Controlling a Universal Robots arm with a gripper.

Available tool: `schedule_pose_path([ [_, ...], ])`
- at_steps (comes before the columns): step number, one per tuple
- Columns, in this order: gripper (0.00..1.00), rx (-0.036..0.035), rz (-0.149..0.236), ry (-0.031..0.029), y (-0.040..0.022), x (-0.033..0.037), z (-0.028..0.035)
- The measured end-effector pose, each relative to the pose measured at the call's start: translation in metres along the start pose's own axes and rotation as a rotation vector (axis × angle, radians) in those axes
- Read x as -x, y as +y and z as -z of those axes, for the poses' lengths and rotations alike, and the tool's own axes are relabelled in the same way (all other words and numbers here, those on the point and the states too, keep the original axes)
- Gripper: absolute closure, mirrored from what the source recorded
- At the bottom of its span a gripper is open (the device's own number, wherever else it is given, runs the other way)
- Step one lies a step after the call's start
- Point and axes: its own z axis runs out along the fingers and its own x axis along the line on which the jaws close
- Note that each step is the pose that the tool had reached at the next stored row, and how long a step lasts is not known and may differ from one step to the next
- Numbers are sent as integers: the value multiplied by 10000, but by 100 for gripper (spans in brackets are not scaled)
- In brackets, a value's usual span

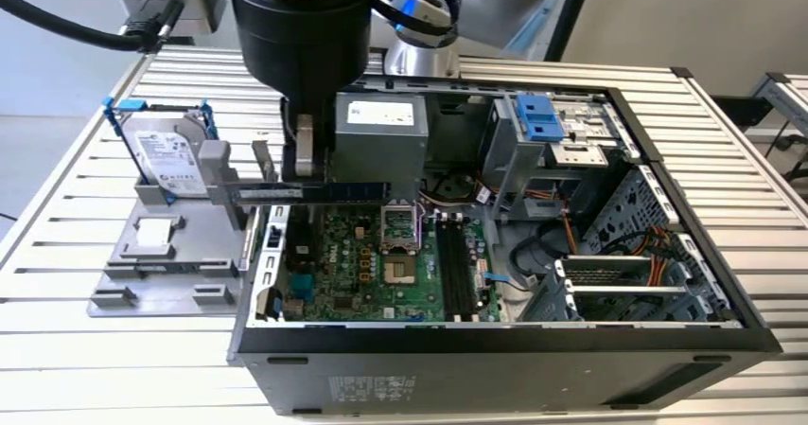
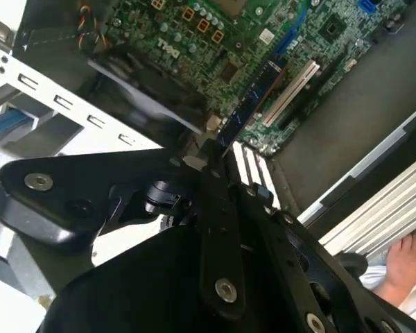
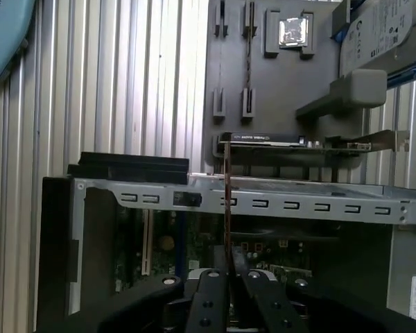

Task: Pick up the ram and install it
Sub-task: 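Pick up the ram and move it above insertion slot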

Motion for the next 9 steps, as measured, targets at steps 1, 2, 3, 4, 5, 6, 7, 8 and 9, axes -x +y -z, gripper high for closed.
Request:
schedule_pose_path([
  [1, 100, -2, 1, 0, -45, -1, 2],
  [2, 100, -3, 1, 0, -89, -3, 3],
  [3, 100, -3, 2, 0, -134, -4, 5],
  [4, 100, -4, 3, 0, -180, -6, 7],
  [5, 100, -3, 4, 0, -226, -7, 9],
  [6, 100, -4, 4, 1, -269, -9, 10],
  [7, 100, -3, 6, 1, -314, -10, 12],
  [8, 100, -3, 6, 0, -360, -12, 14],
  [9, 100, -3, 7, 1, -405, -13, 15],
])
